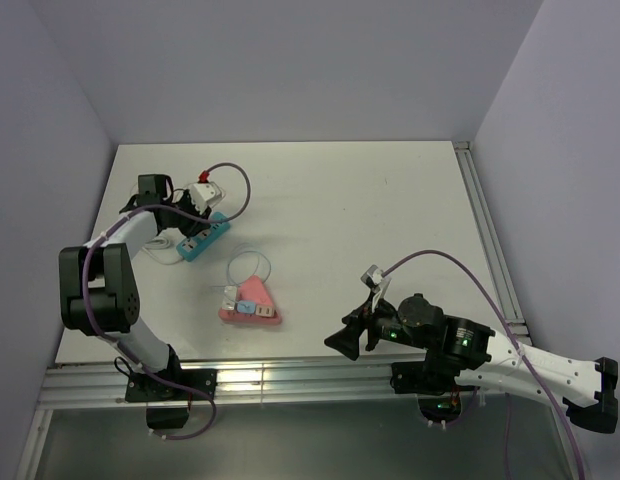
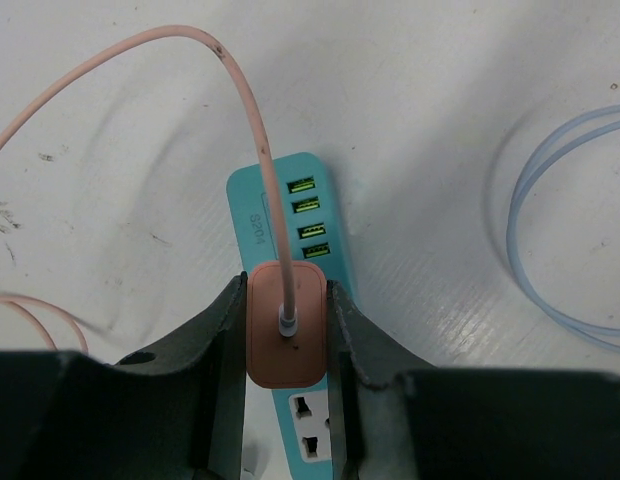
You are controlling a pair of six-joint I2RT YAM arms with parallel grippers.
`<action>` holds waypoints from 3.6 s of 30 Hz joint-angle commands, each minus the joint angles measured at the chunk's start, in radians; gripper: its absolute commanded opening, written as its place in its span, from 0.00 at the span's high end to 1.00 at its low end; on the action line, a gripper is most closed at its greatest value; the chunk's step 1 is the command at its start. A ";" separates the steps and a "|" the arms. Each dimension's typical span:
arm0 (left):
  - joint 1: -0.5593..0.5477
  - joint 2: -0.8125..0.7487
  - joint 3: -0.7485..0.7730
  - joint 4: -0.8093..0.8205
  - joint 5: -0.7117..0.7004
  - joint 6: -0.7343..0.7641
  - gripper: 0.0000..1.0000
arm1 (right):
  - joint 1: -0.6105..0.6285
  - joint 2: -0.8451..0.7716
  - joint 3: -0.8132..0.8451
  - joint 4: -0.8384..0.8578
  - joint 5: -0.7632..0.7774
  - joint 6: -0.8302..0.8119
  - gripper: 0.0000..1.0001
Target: Insert the plug
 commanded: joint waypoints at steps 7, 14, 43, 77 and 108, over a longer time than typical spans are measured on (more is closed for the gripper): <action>0.033 0.091 -0.108 -0.141 -0.099 -0.123 1.00 | 0.002 -0.028 0.049 0.000 0.007 -0.023 0.08; 0.071 0.033 -0.148 -0.138 -0.119 -0.149 1.00 | 0.002 -0.079 0.044 -0.002 0.004 -0.030 0.08; 0.079 -0.013 -0.243 -0.072 -0.184 -0.189 0.98 | 0.002 -0.102 0.029 0.021 -0.017 -0.047 0.08; 0.100 -0.498 -0.108 0.077 -0.013 -0.566 0.01 | 0.000 -0.031 0.058 -0.010 0.114 0.000 0.00; -0.341 -0.614 -0.860 2.150 0.086 -2.245 0.01 | -0.478 0.236 -0.203 0.711 -0.163 0.316 0.00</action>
